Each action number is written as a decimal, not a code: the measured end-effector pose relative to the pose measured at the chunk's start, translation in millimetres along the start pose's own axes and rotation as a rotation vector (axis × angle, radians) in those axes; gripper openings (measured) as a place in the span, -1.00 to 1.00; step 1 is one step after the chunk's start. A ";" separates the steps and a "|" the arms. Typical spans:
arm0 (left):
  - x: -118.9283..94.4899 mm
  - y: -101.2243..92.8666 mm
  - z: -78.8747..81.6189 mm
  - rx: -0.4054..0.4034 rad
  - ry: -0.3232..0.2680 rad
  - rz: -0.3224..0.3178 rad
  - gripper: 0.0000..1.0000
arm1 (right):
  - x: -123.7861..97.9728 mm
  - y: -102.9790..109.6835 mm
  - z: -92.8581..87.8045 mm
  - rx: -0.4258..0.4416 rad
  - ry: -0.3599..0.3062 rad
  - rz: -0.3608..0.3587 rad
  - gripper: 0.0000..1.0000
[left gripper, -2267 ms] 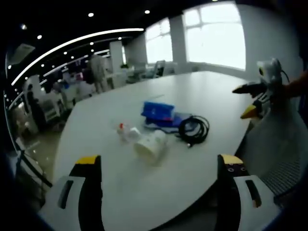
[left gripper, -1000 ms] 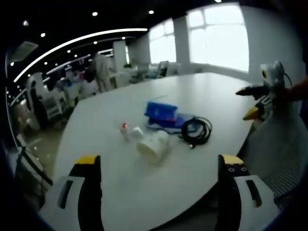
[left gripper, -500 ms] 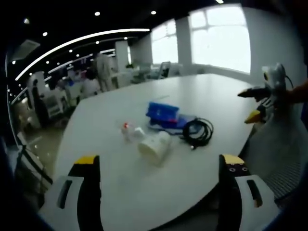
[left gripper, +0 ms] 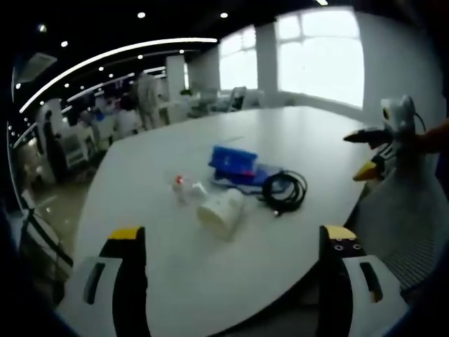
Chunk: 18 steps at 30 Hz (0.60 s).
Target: Arrange the tabletop items into an orderly group along one side of the table until the central work area is clear of visible clutter.
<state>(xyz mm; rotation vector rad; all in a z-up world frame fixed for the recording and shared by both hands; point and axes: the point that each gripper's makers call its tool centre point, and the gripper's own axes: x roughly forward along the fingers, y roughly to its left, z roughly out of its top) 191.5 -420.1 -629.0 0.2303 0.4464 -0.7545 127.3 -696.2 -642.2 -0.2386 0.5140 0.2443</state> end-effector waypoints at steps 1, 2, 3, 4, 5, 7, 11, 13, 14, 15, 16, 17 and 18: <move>0.5 -0.4 -0.8 0.002 0.005 -0.003 0.99 | 0.0 -0.1 -0.4 0.000 0.002 0.000 0.94; 0.7 -0.7 -1.0 0.005 0.007 -0.005 0.99 | 0.0 -0.1 -0.5 0.000 0.003 0.000 0.93; 0.8 -0.9 -1.1 0.009 0.011 -0.005 0.99 | 0.0 -0.1 -0.4 -0.002 0.002 -0.001 0.93; 0.9 -0.6 -1.3 0.010 0.014 -0.004 0.99 | 0.0 -0.1 -0.3 -0.002 0.002 -0.001 0.93; 0.8 0.0 -1.3 0.010 0.015 0.000 0.99 | 0.0 -0.2 -0.2 -0.003 0.002 -0.001 0.93; 0.1 1.5 -1.2 0.006 0.017 0.006 0.99 | 0.0 -0.2 -0.4 -0.003 0.003 -0.001 0.93; 0.0 4.6 -1.3 0.003 0.024 0.018 0.99 | -0.3 -0.6 0.0 -0.006 0.001 -0.005 0.93; 0.3 7.8 -2.6 0.008 0.039 0.031 0.99 | -0.4 -0.8 0.0 -0.005 0.001 -0.006 0.92; 0.6 9.6 -2.9 0.008 0.045 0.036 0.99 | -0.3 -0.8 -0.1 -0.005 0.001 -0.006 0.92; 0.7 10.7 -2.4 0.005 0.045 0.039 0.99 | -0.4 -0.9 -0.1 -0.007 0.001 -0.007 0.92; 0.7 12.1 -1.9 -0.002 0.047 0.043 0.99 | -0.5 -0.8 0.0 -0.008 0.000 -0.007 0.92; 0.6 12.8 -1.3 -0.005 0.047 0.046 0.99 | -0.5 -0.6 -0.1 -0.008 0.000 -0.007 0.92; 0.6 13.9 -0.3 -0.005 0.044 0.050 0.99 | -0.5 -0.7 -0.3 -0.010 0.002 -0.008 0.92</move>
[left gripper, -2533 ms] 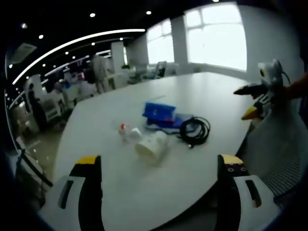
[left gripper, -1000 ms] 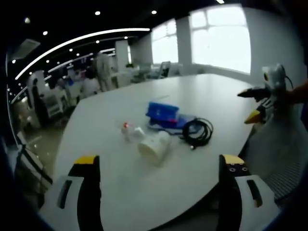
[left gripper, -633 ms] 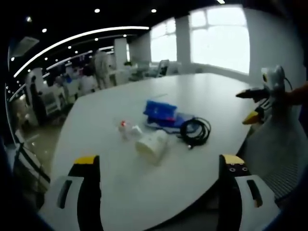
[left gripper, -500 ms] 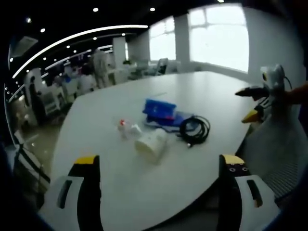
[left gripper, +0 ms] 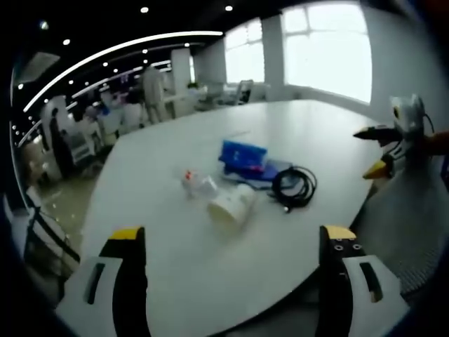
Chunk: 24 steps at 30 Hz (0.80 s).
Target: Arrange the tabletop items into an orderly group along one side of the table until the central work area is clear of visible clutter.
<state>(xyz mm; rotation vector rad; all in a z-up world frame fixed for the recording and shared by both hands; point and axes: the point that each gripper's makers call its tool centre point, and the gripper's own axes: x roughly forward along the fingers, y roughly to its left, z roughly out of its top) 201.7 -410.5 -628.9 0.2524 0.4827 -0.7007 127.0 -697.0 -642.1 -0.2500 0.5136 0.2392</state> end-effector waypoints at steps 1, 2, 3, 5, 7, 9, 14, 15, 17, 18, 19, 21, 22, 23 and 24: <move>0.2 0.7 0.5 -0.001 0.001 0.002 0.99 | 0.0 0.2 -0.1 0.000 0.000 0.000 0.92; 0.5 1.5 1.2 -0.002 -0.002 0.005 0.99 | 0.0 0.6 -0.3 -0.001 0.001 0.002 0.92; 1.2 2.5 2.5 -0.005 -0.006 0.008 0.99 | 0.1 0.9 -0.6 -0.004 0.003 0.002 0.92; 2.1 3.3 3.5 -0.007 -0.003 0.011 0.99 | 0.2 1.5 -0.7 -0.010 0.004 0.003 0.92; 3.3 4.4 5.8 -0.010 -0.004 0.015 0.99 | 0.3 1.9 -1.3 -0.012 0.009 0.005 0.92; 4.4 6.3 8.6 -0.014 -0.009 0.019 0.99 | 0.2 2.2 -1.1 -0.017 0.009 0.005 0.92; 11.1 10.9 15.5 -0.024 -0.009 0.033 0.99 | -0.6 0.5 -0.3 -0.025 0.008 -0.005 0.90; 12.3 11.2 16.4 -0.025 -0.008 0.035 0.99 | -0.7 0.6 -0.7 -0.022 0.011 -0.004 0.90; 15.3 11.5 18.5 -0.028 -0.005 0.036 0.99 | -0.7 0.7 -0.6 -0.023 0.011 -0.003 0.90; 17.0 11.7 20.2 -0.029 -0.004 0.036 0.99 | -0.5 0.6 -1.4 -0.023 0.016 -0.004 0.91; 18.1 11.9 21.4 -0.028 -0.005 0.037 0.99 | -0.3 0.5 -2.1 -0.022 0.019 -0.004 0.91; 20.9 13.1 24.0 -0.024 -0.006 0.041 0.99 | -0.4 -0.2 -2.1 -0.023 0.019 -0.007 0.91; 22.1 13.6 24.9 -0.023 -0.006 0.043 0.99 | -0.5 -0.4 -1.7 -0.022 0.017 -0.008 0.91; 24.4 14.6 25.9 -0.024 -0.003 0.044 0.99 | -0.6 -0.6 -1.8 -0.018 0.017 -0.009 0.91; 25.5 15.2 26.3 -0.026 -0.003 0.044 0.99 | -0.6 -0.7 -1.9 -0.016 0.018 -0.009 0.91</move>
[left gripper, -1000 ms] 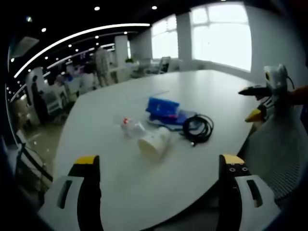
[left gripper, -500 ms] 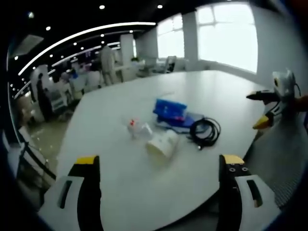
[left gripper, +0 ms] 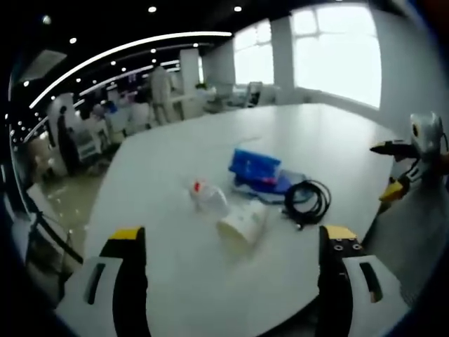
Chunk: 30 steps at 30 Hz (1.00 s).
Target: Arrange the tabletop items into an orderly group along one side of the table until the central work area is clear of visible clutter.
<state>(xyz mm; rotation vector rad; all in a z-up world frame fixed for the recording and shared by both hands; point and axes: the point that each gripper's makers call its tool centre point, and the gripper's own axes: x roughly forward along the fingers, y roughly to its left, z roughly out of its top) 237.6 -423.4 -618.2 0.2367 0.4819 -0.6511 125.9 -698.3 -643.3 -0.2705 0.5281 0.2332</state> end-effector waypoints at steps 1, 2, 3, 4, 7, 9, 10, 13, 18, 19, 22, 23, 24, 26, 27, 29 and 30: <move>2.2 1.2 1.0 -0.006 -0.002 0.002 0.99 | 0.2 0.0 -0.4 0.001 0.002 0.000 0.91; 3.8 2.1 1.4 -0.011 -0.001 0.004 0.98 | 0.2 0.0 -0.4 0.000 0.003 0.001 0.92; 6.2 2.7 2.2 -0.018 -0.001 0.004 0.98 | 0.3 0.1 -0.4 0.000 0.002 0.002 0.92; 8.3 3.7 2.6 -0.023 -0.001 0.004 0.98 | 0.5 0.3 -0.7 0.000 0.004 0.003 0.92; 13.0 5.3 5.3 -0.032 -0.002 0.009 0.97 | 0.6 0.6 -1.0 -0.001 0.007 0.004 0.92; 17.0 5.4 6.9 -0.048 -0.002 0.008 0.96 | 0.7 0.9 -1.1 -0.001 0.007 0.006 0.92; 19.8 5.9 7.7 -0.056 -0.005 0.010 0.96 | 0.9 0.9 -1.7 -0.003 0.010 0.005 0.92; 25.9 6.8 8.5 -0.071 -0.005 0.014 0.95 | 1.1 0.5 -2.3 -0.006 0.012 0.003 0.92; 36.7 8.0 6.5 -0.095 0.006 0.014 0.93 | 0.7 -0.9 -2.5 -0.003 0.012 -0.003 0.92; 39.4 9.0 5.8 -0.096 0.009 0.017 0.92 | 0.9 -0.8 -3.0 -0.002 0.013 -0.003 0.92; 44.0 9.2 4.9 -0.107 0.019 0.014 0.92 | 0.9 -0.9 -3.5 0.000 0.015 -0.003 0.92; 45.3 9.3 4.8 -0.107 0.020 0.014 0.91 | 0.9 -0.8 -3.5 0.001 0.015 -0.002 0.92; 47.2 9.0 4.4 -0.108 0.022 0.014 0.91 | 0.8 -0.6 -3.8 0.000 0.017 -0.002 0.92; 50.1 8.4 3.2 -0.109 0.028 0.012 0.91 | 0.7 -0.5 -4.1 0.000 0.018 -0.002 0.92; 51.2 8.1 2.8 -0.109 0.030 0.011 0.90 | 0.6 -0.5 -4.0 0.000 0.018 -0.002 0.92; 52.3 7.5 2.1 -0.110 0.032 0.012 0.89 | 0.5 -0.6 -4.0 0.001 0.018 -0.003 0.92; 52.7 7.5 2.0 -0.110 0.032 0.012 0.88 | 0.6 -0.6 -4.0 0.001 0.017 -0.003 0.92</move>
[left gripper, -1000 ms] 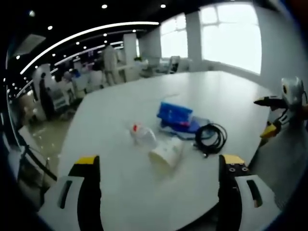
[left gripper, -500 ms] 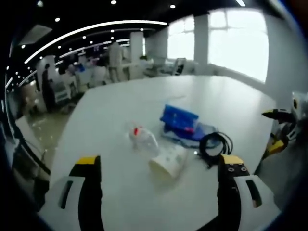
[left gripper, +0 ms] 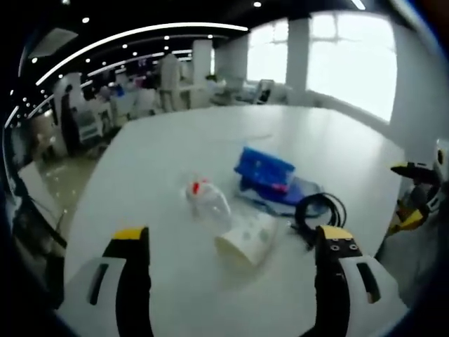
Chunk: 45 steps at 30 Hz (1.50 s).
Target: Arrange the tabletop items into an orderly group along one side of the table until the central work area is clear of visible clutter.
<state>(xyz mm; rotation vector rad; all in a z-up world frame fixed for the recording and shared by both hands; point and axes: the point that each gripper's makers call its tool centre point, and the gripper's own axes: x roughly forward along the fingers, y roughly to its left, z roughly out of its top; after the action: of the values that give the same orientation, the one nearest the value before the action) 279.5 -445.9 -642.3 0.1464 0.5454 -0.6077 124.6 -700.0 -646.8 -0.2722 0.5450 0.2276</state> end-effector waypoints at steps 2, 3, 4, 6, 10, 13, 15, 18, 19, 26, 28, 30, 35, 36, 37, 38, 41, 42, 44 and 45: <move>3.3 0.9 -1.2 -0.006 0.005 0.002 0.86 | 0.0 0.0 -0.2 -0.001 0.001 0.000 0.92; 4.8 1.4 -1.7 -0.008 0.006 0.003 0.86 | -0.1 0.1 0.2 -0.001 -0.001 0.000 0.92; 5.9 1.6 -2.0 -0.009 0.008 0.003 0.85 | -0.1 0.2 0.3 -0.001 -0.001 0.000 0.92; 9.2 3.2 -2.5 -0.008 0.011 0.010 0.85 | -0.3 0.2 0.4 -0.001 -0.001 0.000 0.92; 12.9 6.0 -1.2 -0.007 0.012 0.024 0.84 | -0.3 -0.2 0.7 0.003 -0.003 -0.002 0.91; 17.9 6.8 -2.1 -0.020 0.020 0.021 0.82 | -0.3 -0.4 0.7 0.004 -0.003 -0.004 0.91; 22.1 7.2 -3.5 -0.027 0.028 0.021 0.80 | -0.3 -0.7 0.8 0.006 -0.004 -0.005 0.91; 27.2 7.7 -5.2 -0.038 0.039 0.018 0.78 | -0.3 -1.2 0.6 0.007 -0.002 -0.007 0.90; 28.6 7.8 -5.4 -0.039 0.041 0.018 0.77 | -0.3 -1.3 0.6 0.007 -0.002 -0.008 0.90; 41.8 11.4 -7.9 -0.064 0.065 0.018 0.73 | 0.4 -1.7 -0.7 0.010 0.004 -0.009 0.89; 44.6 12.9 -8.6 -0.069 0.070 0.021 0.70 | 0.4 -1.8 -0.6 0.010 0.003 -0.010 0.89; 47.5 14.5 -10.5 -0.088 0.078 0.021 0.67 | 0.7 -1.7 -1.3 0.011 0.007 -0.009 0.89; 53.6 19.8 -14.8 -0.154 0.088 0.027 0.63 | 1.2 -1.0 -2.3 0.008 0.013 -0.006 0.89; 55.7 20.1 -16.6 -0.164 0.094 0.025 0.62 | 1.1 -1.2 -2.1 0.007 0.013 -0.008 0.89; 57.0 19.8 -17.5 -0.170 0.097 0.021 0.61 | 1.0 -1.6 -2.0 0.008 0.012 -0.010 0.89; 58.4 19.9 -18.0 -0.182 0.101 0.018 0.61 | 1.0 -1.9 -2.1 0.010 0.012 -0.011 0.88; 61.4 21.6 -17.0 -0.202 0.097 0.020 0.58 | 0.8 -3.2 -2.3 0.016 0.011 -0.017 0.88; 62.5 21.2 -16.5 -0.206 0.099 0.018 0.57 | 0.7 -3.5 -2.5 0.016 0.011 -0.018 0.88; 64.8 21.1 -16.3 -0.209 0.103 0.018 0.57 | 0.6 -4.2 -2.7 0.019 0.012 -0.021 0.88; 65.6 21.0 -16.0 -0.211 0.103 0.016 0.56 | 0.4 -4.3 -2.6 0.020 0.012 -0.021 0.87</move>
<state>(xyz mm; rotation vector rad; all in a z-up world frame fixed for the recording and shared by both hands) 329.5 -457.1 -691.0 -0.0177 0.7039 -0.5251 124.9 -704.8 -648.3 -0.2595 0.5558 0.1999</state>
